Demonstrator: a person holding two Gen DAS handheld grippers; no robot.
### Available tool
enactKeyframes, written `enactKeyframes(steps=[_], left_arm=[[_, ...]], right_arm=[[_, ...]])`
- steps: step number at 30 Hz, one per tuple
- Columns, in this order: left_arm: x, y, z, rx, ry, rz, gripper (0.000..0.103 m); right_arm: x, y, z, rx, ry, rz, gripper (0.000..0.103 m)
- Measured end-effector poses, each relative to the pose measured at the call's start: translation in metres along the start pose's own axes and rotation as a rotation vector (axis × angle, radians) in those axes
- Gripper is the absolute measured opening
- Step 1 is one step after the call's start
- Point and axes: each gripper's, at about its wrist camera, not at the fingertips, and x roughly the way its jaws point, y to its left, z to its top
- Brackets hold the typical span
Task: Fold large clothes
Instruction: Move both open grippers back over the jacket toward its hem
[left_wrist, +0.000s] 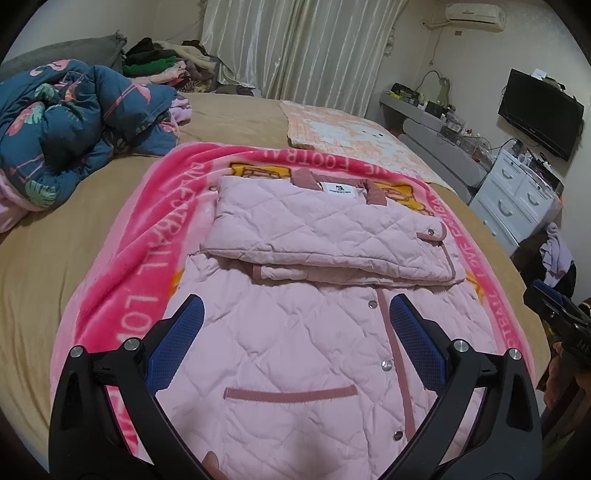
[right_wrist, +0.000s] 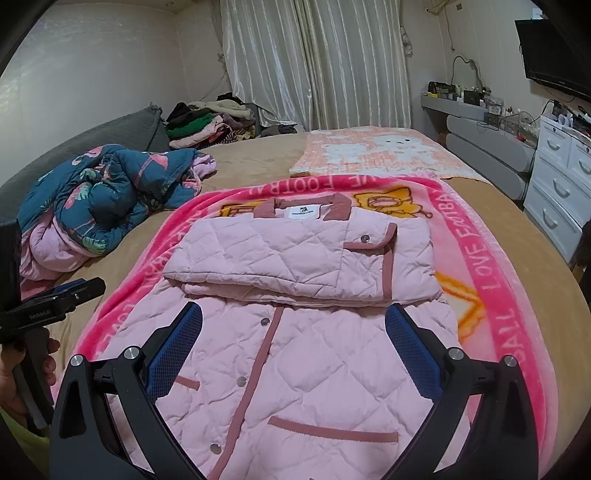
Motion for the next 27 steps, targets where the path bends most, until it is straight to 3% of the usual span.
enactKeyframes(steps=[27], left_arm=[[-0.029,0.01,-0.044,0.018,0.004,0.004,0.094]], right_arm=[[-0.03,0.017,-0.036,-0.014,-0.007,0.038,0.099]])
